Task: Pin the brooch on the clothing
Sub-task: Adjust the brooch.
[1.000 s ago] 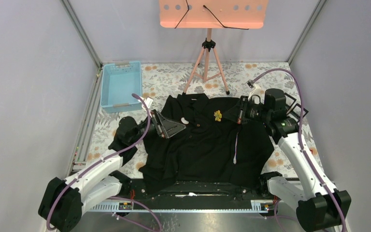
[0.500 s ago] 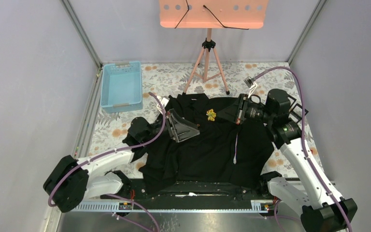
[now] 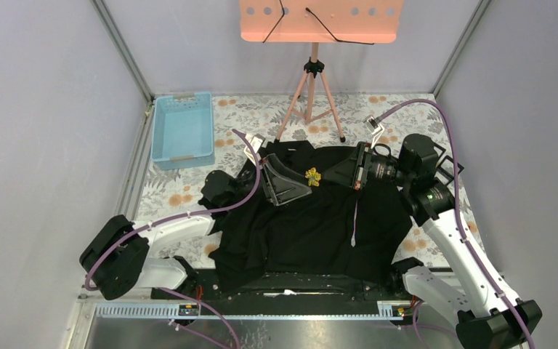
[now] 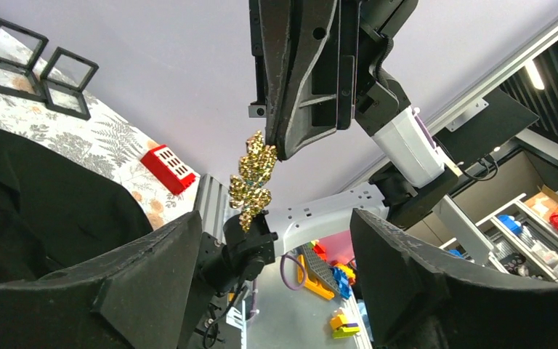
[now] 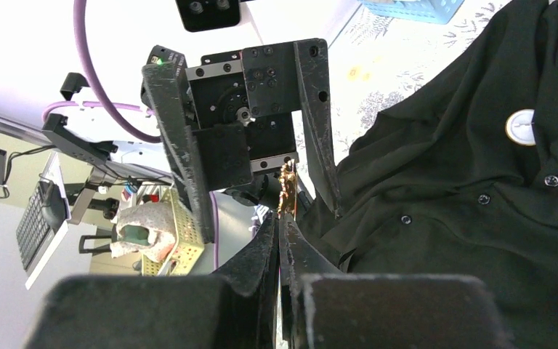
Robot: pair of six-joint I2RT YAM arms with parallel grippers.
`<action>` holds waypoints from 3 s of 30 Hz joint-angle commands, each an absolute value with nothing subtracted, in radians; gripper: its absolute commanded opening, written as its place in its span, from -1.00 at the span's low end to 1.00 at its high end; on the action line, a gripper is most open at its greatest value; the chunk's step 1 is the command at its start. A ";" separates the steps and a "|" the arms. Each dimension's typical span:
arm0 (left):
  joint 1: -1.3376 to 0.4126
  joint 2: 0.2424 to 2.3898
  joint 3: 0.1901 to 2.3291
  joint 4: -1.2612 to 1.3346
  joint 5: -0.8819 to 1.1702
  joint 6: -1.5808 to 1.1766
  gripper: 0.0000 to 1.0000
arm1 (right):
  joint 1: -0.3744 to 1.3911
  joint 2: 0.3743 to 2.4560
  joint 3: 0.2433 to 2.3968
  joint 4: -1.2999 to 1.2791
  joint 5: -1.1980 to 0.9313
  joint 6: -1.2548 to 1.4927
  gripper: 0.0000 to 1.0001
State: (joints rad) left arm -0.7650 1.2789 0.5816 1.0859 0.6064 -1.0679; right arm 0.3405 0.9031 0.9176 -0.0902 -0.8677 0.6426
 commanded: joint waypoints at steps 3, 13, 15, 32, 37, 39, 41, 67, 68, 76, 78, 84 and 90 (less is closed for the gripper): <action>-0.789 1.307 0.641 1.156 0.625 -1.070 0.32 | 0.355 0.881 0.957 -0.052 -0.913 0.657 -1.00; -0.807 1.324 0.652 1.191 0.637 -1.075 -0.48 | 0.357 0.880 0.937 -0.054 -0.913 0.656 -1.00; -0.809 1.324 0.649 1.189 0.637 -1.075 -0.69 | 0.356 0.878 0.933 -0.056 -0.911 0.655 -1.00; -0.917 1.081 0.807 0.123 0.252 -0.305 -1.00 | 0.357 0.798 0.924 -0.208 -0.707 0.586 0.06; -1.000 1.074 0.911 -0.172 -0.094 -0.092 -1.00 | 0.358 0.766 0.861 -0.159 -0.656 0.705 0.27; -1.049 1.081 0.940 -0.224 -0.199 -0.025 -1.00 | 0.363 0.747 0.838 -0.166 -0.622 0.738 0.29; -1.101 1.103 0.981 -0.276 -0.291 0.049 -1.00 | 0.366 0.728 0.823 -0.179 -0.592 0.770 0.29; -1.283 1.298 1.089 -0.284 -0.486 0.333 -1.00 | 0.636 0.838 0.664 0.069 -0.291 1.078 0.07; -1.285 1.301 1.089 -0.282 -0.486 0.333 -1.00 | 0.643 0.850 0.665 0.073 -0.288 1.078 0.04; -1.310 1.323 1.077 -0.239 -0.554 0.332 -1.00 | 0.676 0.881 0.637 0.087 -0.237 1.091 -0.13; -1.321 1.329 1.076 -0.230 -0.579 0.332 -1.00 | 0.678 0.890 0.636 0.084 -0.231 1.091 -0.18; -1.365 1.352 1.070 -0.201 -0.674 0.354 -1.00 | 0.685 0.909 0.627 0.090 -0.187 1.101 -0.30; -1.398 1.362 1.056 -0.189 -0.710 0.372 -0.87 | 0.686 0.910 0.627 0.096 -0.146 1.115 -0.59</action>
